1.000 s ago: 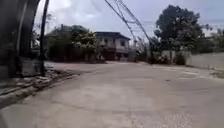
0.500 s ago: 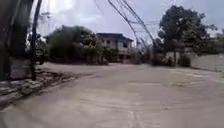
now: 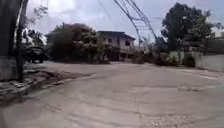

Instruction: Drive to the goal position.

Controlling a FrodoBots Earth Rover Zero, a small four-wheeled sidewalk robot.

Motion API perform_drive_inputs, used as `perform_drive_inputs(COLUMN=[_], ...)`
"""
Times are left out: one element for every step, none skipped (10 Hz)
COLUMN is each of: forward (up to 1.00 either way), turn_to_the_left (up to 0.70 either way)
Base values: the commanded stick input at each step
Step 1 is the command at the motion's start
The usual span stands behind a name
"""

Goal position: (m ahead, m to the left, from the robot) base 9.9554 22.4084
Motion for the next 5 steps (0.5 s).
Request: perform_drive_inputs(forward=[0.95, 0.95, 0.95, 0.95, 0.95], turn_to_the_left=[0.0, 0.0, 0.0, 0.0, 0.0])
